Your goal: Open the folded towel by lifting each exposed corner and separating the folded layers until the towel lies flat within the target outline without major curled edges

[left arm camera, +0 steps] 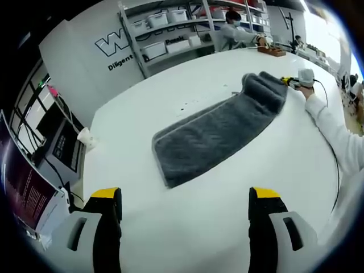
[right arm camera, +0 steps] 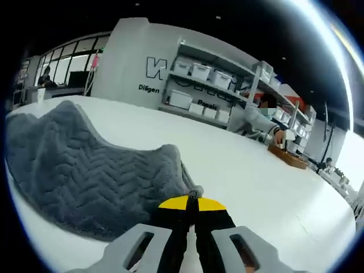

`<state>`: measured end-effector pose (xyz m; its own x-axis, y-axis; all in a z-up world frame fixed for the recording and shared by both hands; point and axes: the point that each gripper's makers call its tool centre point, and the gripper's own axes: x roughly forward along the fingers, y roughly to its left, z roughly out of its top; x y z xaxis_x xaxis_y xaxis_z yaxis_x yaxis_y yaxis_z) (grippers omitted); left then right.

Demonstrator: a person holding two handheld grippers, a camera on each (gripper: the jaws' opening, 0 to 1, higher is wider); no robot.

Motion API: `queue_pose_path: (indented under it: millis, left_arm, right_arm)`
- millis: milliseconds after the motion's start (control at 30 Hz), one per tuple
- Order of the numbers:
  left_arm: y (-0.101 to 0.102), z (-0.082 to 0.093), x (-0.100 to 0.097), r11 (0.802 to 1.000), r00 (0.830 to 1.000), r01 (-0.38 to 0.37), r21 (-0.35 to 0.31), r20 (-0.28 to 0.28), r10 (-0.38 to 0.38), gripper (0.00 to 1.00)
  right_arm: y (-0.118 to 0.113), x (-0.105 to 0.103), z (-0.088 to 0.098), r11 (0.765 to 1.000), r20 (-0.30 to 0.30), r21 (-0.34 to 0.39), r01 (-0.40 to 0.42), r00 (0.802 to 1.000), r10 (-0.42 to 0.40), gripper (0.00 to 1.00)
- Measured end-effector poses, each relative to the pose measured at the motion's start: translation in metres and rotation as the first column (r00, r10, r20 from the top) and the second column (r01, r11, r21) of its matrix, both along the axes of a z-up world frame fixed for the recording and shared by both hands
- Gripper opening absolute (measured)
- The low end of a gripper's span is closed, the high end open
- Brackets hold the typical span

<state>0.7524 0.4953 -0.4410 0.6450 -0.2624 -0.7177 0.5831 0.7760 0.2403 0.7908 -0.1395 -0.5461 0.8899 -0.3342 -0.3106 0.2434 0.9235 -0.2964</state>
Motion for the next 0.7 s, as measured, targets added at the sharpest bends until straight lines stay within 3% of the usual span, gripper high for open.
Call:
queue_pose_path:
  millis: [700]
  left_arm:
    - [0.0,-0.001,-0.004,1.0,1.0,-0.008,0.004,0.001,0.008,0.9]
  right_arm:
    - [-0.046,-0.05,-0.007,0.996,-0.022,-0.02,0.092,0.995,-0.093,0.0]
